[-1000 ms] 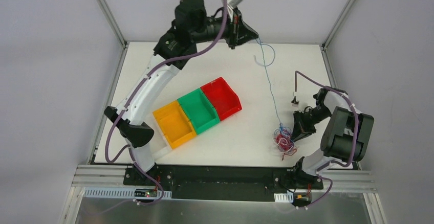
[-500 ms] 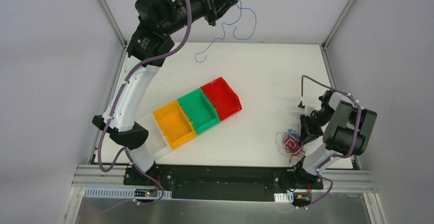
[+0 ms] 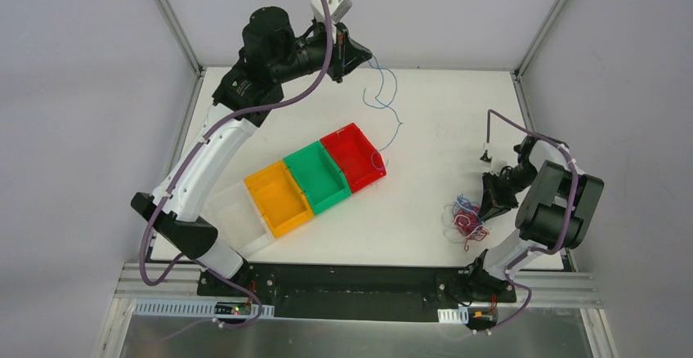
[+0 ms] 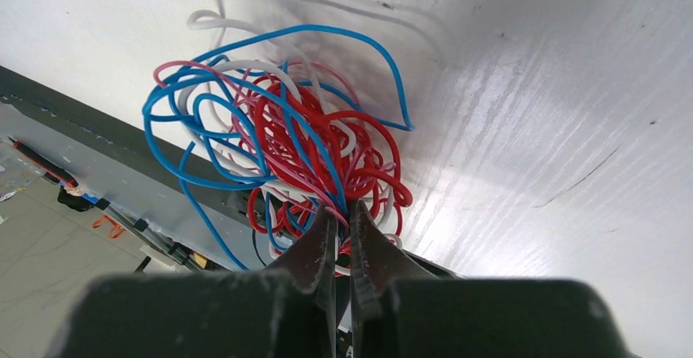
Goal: Untangle the cables
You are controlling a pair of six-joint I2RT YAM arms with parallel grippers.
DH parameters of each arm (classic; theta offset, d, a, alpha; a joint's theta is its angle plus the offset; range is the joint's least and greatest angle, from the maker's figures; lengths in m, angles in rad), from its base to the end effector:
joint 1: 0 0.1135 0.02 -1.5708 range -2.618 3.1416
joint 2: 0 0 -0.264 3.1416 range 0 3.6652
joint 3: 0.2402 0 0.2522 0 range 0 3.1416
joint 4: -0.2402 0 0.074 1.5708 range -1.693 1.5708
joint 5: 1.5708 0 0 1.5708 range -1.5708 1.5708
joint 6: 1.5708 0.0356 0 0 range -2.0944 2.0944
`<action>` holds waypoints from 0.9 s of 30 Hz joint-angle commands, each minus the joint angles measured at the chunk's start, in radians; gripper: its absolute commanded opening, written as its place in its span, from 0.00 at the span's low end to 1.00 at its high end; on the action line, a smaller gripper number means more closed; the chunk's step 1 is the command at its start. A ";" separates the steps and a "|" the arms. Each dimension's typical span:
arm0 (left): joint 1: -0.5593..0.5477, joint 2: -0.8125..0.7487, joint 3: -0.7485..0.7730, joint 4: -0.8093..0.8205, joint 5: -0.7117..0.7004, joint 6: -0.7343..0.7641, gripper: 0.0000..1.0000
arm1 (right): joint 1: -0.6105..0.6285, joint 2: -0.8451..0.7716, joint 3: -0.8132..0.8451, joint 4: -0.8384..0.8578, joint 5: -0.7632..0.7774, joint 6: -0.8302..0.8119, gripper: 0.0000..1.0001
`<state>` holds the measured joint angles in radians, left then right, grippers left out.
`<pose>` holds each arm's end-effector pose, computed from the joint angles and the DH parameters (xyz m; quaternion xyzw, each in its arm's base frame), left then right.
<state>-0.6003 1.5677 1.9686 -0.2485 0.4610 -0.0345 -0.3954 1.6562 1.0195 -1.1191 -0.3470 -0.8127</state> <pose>0.2600 -0.1972 0.5444 0.3435 0.5604 -0.3719 0.6555 0.2403 -0.0872 0.1735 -0.1875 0.9628 0.1931 0.0227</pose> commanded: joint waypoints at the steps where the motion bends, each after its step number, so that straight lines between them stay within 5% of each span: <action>1: 0.028 -0.141 -0.077 -0.041 0.024 0.066 0.00 | -0.007 -0.051 0.040 -0.077 -0.043 -0.002 0.00; 13: 0.329 -0.516 -0.335 -0.401 0.005 0.259 0.00 | -0.007 -0.066 0.079 -0.130 -0.059 -0.027 0.00; 27: 0.392 -0.846 -0.693 -0.632 -0.500 0.481 0.00 | -0.005 0.013 0.147 -0.151 -0.101 -0.012 0.00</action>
<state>-0.2203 0.7803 1.3827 -0.8085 0.1211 0.3721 -0.3958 1.6569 1.1400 -1.2114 -0.4099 -0.8207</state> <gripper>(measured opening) 0.009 0.036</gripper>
